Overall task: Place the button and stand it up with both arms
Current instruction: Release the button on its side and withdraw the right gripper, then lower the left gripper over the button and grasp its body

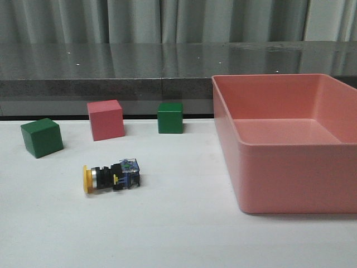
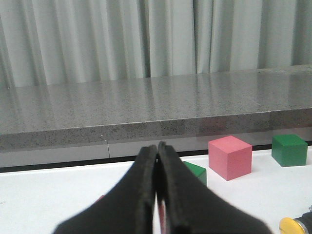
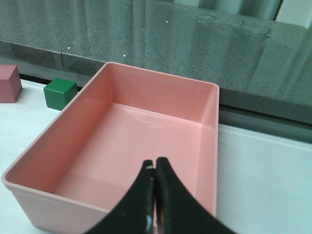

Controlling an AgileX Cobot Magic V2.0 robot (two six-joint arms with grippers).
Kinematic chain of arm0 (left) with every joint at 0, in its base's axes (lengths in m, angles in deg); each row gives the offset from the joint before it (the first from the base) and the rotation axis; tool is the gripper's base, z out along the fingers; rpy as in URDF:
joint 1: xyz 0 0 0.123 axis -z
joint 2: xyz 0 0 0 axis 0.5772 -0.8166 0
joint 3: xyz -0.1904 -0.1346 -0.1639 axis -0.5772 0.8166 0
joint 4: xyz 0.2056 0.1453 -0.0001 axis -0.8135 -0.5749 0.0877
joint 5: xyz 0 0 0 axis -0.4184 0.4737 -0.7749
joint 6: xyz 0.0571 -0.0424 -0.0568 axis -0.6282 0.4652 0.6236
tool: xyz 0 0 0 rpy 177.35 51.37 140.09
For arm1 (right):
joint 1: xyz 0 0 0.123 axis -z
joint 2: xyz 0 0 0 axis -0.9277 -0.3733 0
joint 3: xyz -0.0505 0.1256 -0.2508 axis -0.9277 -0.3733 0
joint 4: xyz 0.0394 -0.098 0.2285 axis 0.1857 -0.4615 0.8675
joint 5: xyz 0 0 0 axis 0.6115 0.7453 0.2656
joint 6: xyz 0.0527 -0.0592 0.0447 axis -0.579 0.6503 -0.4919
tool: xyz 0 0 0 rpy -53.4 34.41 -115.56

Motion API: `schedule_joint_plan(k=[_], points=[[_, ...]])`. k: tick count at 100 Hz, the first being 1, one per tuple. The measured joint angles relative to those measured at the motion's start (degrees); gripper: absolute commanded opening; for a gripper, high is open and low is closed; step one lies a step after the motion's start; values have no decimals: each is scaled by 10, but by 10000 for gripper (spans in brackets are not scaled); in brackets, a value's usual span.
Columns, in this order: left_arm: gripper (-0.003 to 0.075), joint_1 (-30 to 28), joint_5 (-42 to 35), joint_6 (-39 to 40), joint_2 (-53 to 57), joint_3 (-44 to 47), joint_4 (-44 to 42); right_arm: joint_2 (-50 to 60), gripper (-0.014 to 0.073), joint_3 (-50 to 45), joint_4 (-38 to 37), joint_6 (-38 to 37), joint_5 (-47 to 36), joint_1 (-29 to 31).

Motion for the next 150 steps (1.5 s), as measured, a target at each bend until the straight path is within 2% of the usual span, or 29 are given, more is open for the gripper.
schedule_joint_plan(k=[27,43,57,77,82,87,94,99,104,108,126,137,150], points=[[-20,0,-16,1,0,0,3,12,-62,-1,0,0,1,0],[-20,0,-52,35,0,-1,79,12,-62,-1,0,0,1,0],[-20,0,25,41,-20,-45,116,12,-62,-2,0,0,1,0],[-12,0,150,29,-184,-197,121,12,-62,-3,0,0,1,0],[27,0,184,11,-236,-239,121,12,-62,-3,0,0,1,0],[112,0,220,-15,-288,-281,120,12,-62,-3,0,0,1,0],[313,0,264,-66,-358,-336,120,12,-62,-3,0,0,1,0],[508,0,285,-107,-402,-369,121,12,-62,-3,0,0,1,0],[650,2,295,-130,-441,-394,123,12,-62,-3,0,0,1,0],[720,6,296,-140,-470,-412,125,12,-62,-3,0,0,1,0],[633,14,290,-181,-564,-451,134,12,-62,-3,0,0,1,0],[622,31,259,-275,-607,-452,167,12,-62,-3,0,0,1,0],[622,66,203,-408,-663,-453,270,12,-62,-3,0,0,1,0]])
